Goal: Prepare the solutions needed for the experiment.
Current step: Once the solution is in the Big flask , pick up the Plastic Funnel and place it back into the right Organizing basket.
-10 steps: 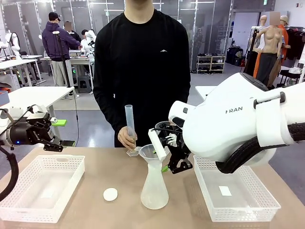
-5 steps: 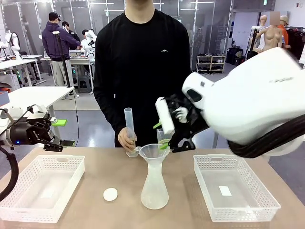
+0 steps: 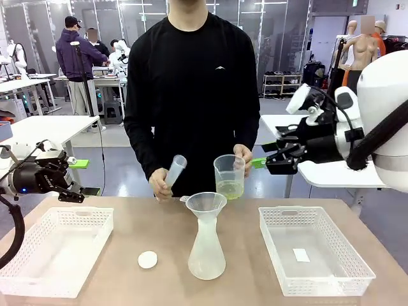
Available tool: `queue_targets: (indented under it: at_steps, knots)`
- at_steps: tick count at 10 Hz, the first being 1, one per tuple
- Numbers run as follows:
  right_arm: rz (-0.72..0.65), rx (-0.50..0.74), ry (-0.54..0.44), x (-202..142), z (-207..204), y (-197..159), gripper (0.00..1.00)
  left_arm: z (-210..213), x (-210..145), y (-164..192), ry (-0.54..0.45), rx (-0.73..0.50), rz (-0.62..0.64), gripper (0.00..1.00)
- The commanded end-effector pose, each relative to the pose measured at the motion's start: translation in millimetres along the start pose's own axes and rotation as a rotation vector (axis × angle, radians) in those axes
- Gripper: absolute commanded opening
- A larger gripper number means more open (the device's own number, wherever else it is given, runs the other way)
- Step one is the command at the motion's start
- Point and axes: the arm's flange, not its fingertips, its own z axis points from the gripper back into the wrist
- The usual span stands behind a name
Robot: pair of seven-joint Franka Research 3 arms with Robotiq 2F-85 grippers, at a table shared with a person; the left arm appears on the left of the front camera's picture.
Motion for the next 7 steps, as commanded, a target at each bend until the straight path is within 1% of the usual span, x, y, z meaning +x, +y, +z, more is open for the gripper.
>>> queue_targets:
  at_steps: [1, 2, 5, 6, 7]
  knots:
    - [0.003, -0.063, -0.011, -38, 21, 50, 0.64, -1, 0, -2, -0.006, -0.005, -0.015, 1.00]
    - [0.000, 0.000, 0.000, 0, 0, 0, 0.64, -1, 0, -2, -0.006, -0.005, -0.015, 1.00]
    - [0.000, 0.000, 0.000, 0, 0, 0, 0.64, -1, 0, -2, -0.006, -0.005, -0.015, 1.00]
    - [-0.022, -0.013, -0.001, -4, -2, 1, 0.64, -1, 0, -2, -0.006, -0.005, -0.015, 1.00]
    - [-0.215, 0.066, -0.064, -14, -3, -18, 0.64, -1, 0, -2, -0.006, -0.005, -0.015, 1.00]
